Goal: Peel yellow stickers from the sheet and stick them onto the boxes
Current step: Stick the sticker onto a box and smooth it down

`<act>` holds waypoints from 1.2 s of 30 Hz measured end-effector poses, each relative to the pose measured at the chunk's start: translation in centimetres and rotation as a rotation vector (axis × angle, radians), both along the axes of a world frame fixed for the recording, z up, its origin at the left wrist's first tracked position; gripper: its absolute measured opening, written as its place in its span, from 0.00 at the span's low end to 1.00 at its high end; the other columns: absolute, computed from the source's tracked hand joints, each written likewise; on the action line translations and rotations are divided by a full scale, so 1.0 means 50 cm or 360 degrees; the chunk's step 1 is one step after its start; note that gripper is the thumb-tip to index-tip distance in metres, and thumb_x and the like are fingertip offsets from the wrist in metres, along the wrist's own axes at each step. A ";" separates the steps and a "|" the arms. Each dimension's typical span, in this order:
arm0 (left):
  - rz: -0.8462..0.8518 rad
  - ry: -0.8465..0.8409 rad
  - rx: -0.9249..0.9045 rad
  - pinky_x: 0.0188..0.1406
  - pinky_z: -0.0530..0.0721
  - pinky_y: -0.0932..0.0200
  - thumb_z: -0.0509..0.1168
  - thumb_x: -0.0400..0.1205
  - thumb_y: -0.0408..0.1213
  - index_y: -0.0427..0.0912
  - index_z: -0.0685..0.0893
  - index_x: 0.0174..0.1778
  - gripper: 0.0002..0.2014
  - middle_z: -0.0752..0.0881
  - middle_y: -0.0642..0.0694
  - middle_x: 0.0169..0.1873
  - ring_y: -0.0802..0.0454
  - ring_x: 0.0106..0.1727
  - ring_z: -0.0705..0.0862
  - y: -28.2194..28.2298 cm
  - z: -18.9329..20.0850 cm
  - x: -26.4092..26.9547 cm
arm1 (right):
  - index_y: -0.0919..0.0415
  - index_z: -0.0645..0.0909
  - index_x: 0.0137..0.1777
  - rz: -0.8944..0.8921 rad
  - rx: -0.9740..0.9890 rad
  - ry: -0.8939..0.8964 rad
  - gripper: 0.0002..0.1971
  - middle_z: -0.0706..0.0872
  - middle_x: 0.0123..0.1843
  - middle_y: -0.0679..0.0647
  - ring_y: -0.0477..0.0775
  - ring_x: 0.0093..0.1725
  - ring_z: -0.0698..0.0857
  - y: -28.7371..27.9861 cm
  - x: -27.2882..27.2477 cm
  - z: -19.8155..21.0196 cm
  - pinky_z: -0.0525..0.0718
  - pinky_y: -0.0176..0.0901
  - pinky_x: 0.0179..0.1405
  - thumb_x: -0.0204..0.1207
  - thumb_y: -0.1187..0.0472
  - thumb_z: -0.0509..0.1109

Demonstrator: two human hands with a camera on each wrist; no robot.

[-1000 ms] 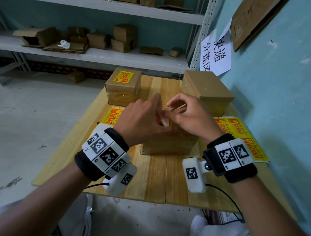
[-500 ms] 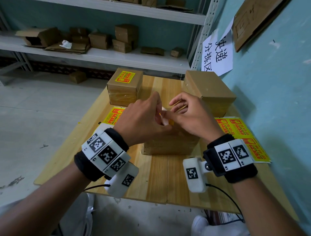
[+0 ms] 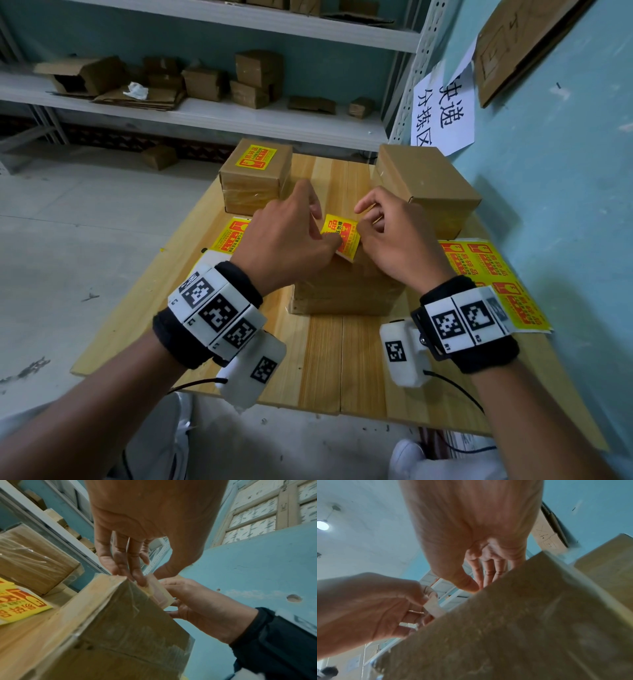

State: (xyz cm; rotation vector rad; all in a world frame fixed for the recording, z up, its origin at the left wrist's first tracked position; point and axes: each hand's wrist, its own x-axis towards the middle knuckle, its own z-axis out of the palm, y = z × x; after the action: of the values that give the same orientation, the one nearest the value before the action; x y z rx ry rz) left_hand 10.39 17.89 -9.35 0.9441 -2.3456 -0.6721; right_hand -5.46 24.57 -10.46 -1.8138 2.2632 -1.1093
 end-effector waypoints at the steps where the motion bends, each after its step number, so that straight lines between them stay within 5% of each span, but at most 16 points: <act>1: 0.0014 0.0012 0.0005 0.34 0.79 0.62 0.71 0.78 0.46 0.48 0.72 0.52 0.16 0.84 0.55 0.37 0.59 0.38 0.83 0.001 0.000 0.000 | 0.60 0.82 0.55 0.0002 0.0002 0.0007 0.06 0.82 0.38 0.42 0.35 0.34 0.81 0.000 0.001 0.000 0.75 0.21 0.30 0.80 0.64 0.70; 8: 0.0057 0.0097 0.0055 0.30 0.76 0.65 0.70 0.78 0.43 0.46 0.74 0.54 0.14 0.83 0.57 0.37 0.62 0.36 0.81 -0.005 0.003 0.005 | 0.59 0.83 0.53 0.0013 0.0029 0.0066 0.05 0.84 0.42 0.48 0.36 0.36 0.81 0.000 0.008 0.002 0.75 0.21 0.30 0.81 0.60 0.71; 13: 0.0058 0.0150 0.0076 0.29 0.72 0.66 0.70 0.78 0.41 0.46 0.74 0.52 0.12 0.83 0.56 0.38 0.62 0.35 0.79 -0.006 0.008 0.006 | 0.58 0.82 0.54 -0.0012 0.0023 0.0122 0.09 0.86 0.42 0.48 0.44 0.38 0.85 -0.003 0.008 0.000 0.86 0.36 0.37 0.78 0.57 0.75; 18: 0.0008 0.0293 0.0102 0.38 0.85 0.51 0.69 0.77 0.37 0.46 0.75 0.47 0.09 0.85 0.50 0.40 0.52 0.39 0.87 -0.012 0.018 0.013 | 0.58 0.83 0.51 -0.0049 -0.0020 0.0023 0.03 0.83 0.38 0.43 0.35 0.34 0.82 -0.005 0.001 0.001 0.77 0.24 0.31 0.79 0.61 0.72; 23: 0.0007 0.0442 0.0102 0.40 0.86 0.45 0.67 0.78 0.35 0.49 0.76 0.42 0.06 0.85 0.50 0.39 0.49 0.42 0.89 -0.028 0.026 0.022 | 0.56 0.83 0.51 -0.0043 -0.0122 -0.0452 0.04 0.88 0.42 0.49 0.48 0.40 0.89 0.004 -0.016 0.015 0.91 0.52 0.45 0.78 0.63 0.73; 26: 0.0002 0.0463 0.0085 0.34 0.84 0.51 0.66 0.80 0.35 0.46 0.78 0.44 0.04 0.82 0.53 0.39 0.48 0.44 0.88 -0.037 0.026 0.022 | 0.55 0.81 0.55 0.0027 -0.0138 -0.0591 0.08 0.88 0.43 0.52 0.56 0.41 0.90 0.015 -0.015 0.027 0.90 0.65 0.47 0.78 0.65 0.71; 29: 0.0022 0.0475 0.0070 0.31 0.81 0.62 0.66 0.80 0.34 0.45 0.80 0.46 0.03 0.81 0.56 0.40 0.52 0.44 0.86 -0.040 0.022 0.020 | 0.52 0.80 0.55 0.0156 -0.0104 -0.0525 0.10 0.84 0.44 0.49 0.56 0.45 0.88 0.026 -0.010 0.037 0.90 0.62 0.48 0.80 0.67 0.68; 36: -0.0040 0.0541 0.0159 0.41 0.91 0.51 0.67 0.81 0.29 0.44 0.84 0.47 0.06 0.83 0.49 0.46 0.52 0.44 0.89 -0.036 0.016 0.012 | 0.55 0.84 0.51 0.0203 -0.0027 -0.0463 0.04 0.82 0.44 0.46 0.57 0.43 0.86 0.038 -0.010 0.030 0.83 0.39 0.42 0.79 0.63 0.70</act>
State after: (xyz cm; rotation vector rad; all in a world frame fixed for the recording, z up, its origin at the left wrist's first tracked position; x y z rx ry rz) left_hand 10.97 16.08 -8.54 0.7733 -2.0422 -0.8912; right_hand -5.99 26.49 -8.96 -1.6501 1.9537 -1.2769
